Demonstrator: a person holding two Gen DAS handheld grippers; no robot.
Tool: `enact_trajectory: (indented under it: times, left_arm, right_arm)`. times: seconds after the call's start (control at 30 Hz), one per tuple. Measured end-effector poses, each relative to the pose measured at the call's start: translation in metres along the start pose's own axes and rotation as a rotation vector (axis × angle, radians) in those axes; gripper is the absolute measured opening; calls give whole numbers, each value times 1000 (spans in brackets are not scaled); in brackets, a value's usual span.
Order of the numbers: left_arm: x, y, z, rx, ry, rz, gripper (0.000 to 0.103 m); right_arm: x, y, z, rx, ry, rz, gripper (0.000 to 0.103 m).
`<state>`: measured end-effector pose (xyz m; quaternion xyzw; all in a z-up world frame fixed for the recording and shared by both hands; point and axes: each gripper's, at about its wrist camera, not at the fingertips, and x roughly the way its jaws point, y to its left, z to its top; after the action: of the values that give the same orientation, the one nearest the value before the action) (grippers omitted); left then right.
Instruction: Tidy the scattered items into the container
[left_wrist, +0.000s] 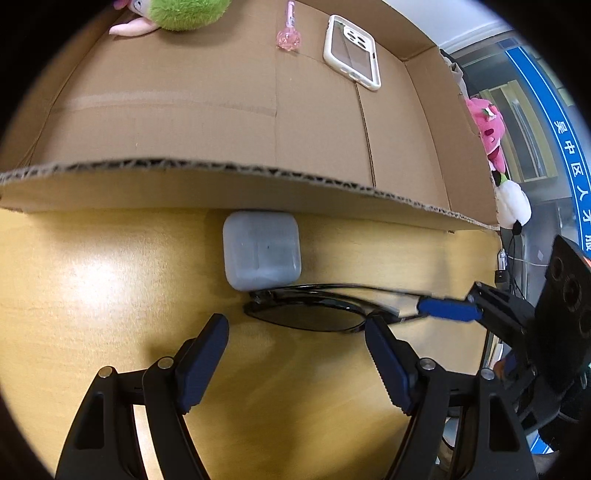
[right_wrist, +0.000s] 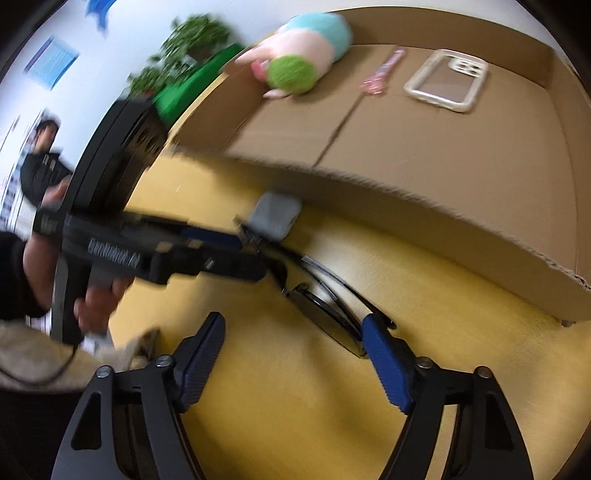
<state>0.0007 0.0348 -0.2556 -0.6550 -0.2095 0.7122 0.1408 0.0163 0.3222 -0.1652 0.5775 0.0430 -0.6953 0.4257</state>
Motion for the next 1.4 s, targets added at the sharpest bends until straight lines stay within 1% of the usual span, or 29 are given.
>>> enact_trajectory:
  times: [0.03, 0.1, 0.13, 0.17, 0.27, 0.37, 0.4, 0.47, 0.53, 0.57, 0.63, 0.67, 0.7, 0.73, 0.77, 0.87, 0.9, 1.03, 1.17, 1.23, 1.3, 1.4]
  left_arm:
    - [-1, 0, -1, -6, 0, -6, 76]
    - [-2, 1, -2, -17, 0, -10, 76]
    - [-3, 2, -3, -19, -1, -9, 76]
    - [-3, 2, -3, -21, -1, -8, 76]
    - [-4, 4, -5, -28, -1, -4, 76]
    - [-2, 3, -5, -35, 3, 0, 76]
    - [-2, 3, -5, -37, 6, 2, 76]
    - [-2, 2, -6, -34, 9, 3, 75]
    - [-4, 0, -7, -25, 7, 3, 76]
    - [-4, 1, -8, -22, 7, 3, 76]
    - [-5, 2, -9, -22, 7, 3, 76]
    - [-4, 4, -9, -25, 8, 2, 76]
    - [-3, 5, -10, -32, 9, -1, 76]
    - [-2, 7, -10, -40, 11, -3, 76]
    - [-1, 8, -11, -45, 12, -5, 75]
    - [0, 9, -10, -54, 7, -15, 76]
    - [0, 9, -10, -54, 7, -17, 76]
    - [0, 8, -11, -55, 8, -34, 76]
    - [-1, 11, -11, -86, 4, -69, 76]
    - [-3, 14, -11, -113, 0, -107, 76]
    - [-3, 13, -11, -144, -9, -168, 76]
    - [-5, 8, -8, -174, -28, -295, 76]
  right_arm:
    - [-1, 3, -1, -23, 9, 9, 71]
    - [-6, 13, 1, -72, 25, 33, 65]
    - [-9, 16, 2, -91, 27, 37, 64]
    - [-12, 19, 4, -113, 28, 25, 64]
    - [-21, 28, 8, -205, 24, -58, 65]
    - [-18, 32, 16, -295, 36, -134, 68]
    - [-14, 31, 18, -313, 45, -141, 70]
    - [3, 27, 19, -348, 89, -144, 70]
    - [21, 25, 12, -393, 159, -156, 68]
    - [29, 24, 9, -411, 191, -164, 64]
    - [43, 22, 5, -436, 244, -198, 40]
    - [47, 20, 3, -439, 263, -211, 34]
    - [50, 18, 0, -440, 275, -217, 32]
    - [50, 17, -2, -438, 268, -219, 31]
    - [50, 15, -2, -425, 264, -218, 31]
    - [48, 10, -1, -367, 265, -196, 25]
    - [47, 6, 0, -330, 265, -177, 21]
    - [43, -7, -1, -205, 256, -105, 20]
    - [30, -21, -5, -81, 223, -23, 20]
    - [20, -29, -6, -16, 195, 32, 20]
    - [8, -39, -7, 57, 153, 105, 20]
    - [-10, -50, -8, 140, 90, 194, 20]
